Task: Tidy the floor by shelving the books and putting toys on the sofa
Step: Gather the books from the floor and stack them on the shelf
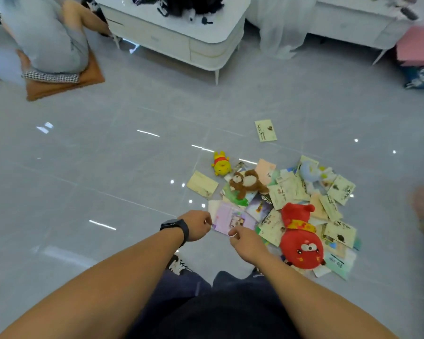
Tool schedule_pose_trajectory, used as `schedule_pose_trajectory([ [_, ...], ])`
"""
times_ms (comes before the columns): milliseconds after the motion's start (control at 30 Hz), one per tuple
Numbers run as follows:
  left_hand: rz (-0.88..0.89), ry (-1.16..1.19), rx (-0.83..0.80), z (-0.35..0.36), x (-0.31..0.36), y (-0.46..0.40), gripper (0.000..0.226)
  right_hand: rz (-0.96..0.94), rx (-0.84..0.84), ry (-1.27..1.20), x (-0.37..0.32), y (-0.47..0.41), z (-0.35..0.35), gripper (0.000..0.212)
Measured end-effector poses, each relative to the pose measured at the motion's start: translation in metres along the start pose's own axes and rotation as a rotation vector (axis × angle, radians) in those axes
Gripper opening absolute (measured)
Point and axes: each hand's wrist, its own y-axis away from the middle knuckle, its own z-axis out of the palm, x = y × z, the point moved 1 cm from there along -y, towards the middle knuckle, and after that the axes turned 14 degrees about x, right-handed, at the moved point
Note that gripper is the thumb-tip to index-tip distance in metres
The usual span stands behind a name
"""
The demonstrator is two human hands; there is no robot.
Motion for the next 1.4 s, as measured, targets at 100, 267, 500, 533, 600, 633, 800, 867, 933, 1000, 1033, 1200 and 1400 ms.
schedule_pose_trajectory([
  [100,-0.072,0.019,-0.012,0.031,0.028,-0.008,0.028,0.007,-0.047,-0.053,0.050,0.004,-0.018,0.024],
  [267,-0.186,0.132,0.006,0.099,0.081,-0.009,0.026,0.019,-0.097,-0.099,0.135,0.004,-0.043,0.019],
  [500,-0.110,0.283,-0.103,0.185,0.140,-0.065,0.025,0.134,-0.025,-0.135,0.223,-0.047,-0.036,0.022],
  [533,-0.107,0.291,-0.124,0.197,0.139,-0.081,0.025,0.150,-0.008,-0.154,0.231,-0.057,-0.027,0.022],
  [600,-0.106,0.273,-0.190,0.231,0.127,-0.119,0.025,0.175,0.004,-0.185,0.251,-0.082,0.003,0.020],
  [633,-0.090,0.241,-0.225,0.247,0.119,-0.139,0.026,0.174,0.005,-0.189,0.261,-0.095,0.019,0.020],
  [800,-0.135,0.025,-0.268,0.346,0.032,-0.266,0.028,0.120,-0.107,-0.045,0.339,-0.186,0.140,0.021],
  [867,-0.193,0.056,-0.221,0.381,-0.004,-0.303,0.026,0.068,-0.148,0.036,0.365,-0.223,0.186,0.024],
  [933,-0.196,0.092,-0.177,0.412,-0.037,-0.334,0.027,-0.046,-0.206,0.158,0.384,-0.264,0.225,0.028],
  [1000,-0.136,0.065,-0.186,0.436,-0.067,-0.360,0.028,-0.163,-0.276,0.280,0.398,-0.302,0.260,0.031],
  [1033,-0.091,0.031,-0.185,0.447,-0.080,-0.374,0.029,-0.224,-0.296,0.342,0.406,-0.321,0.272,0.032],
  [1200,0.003,-0.023,0.045,0.491,-0.152,-0.461,0.039,-0.356,-0.157,0.509,0.445,-0.406,0.320,0.034],
  [1400,-0.272,0.322,0.291,0.525,-0.172,-0.494,0.060,-0.312,0.016,0.461,0.487,-0.394,0.293,0.032],
])
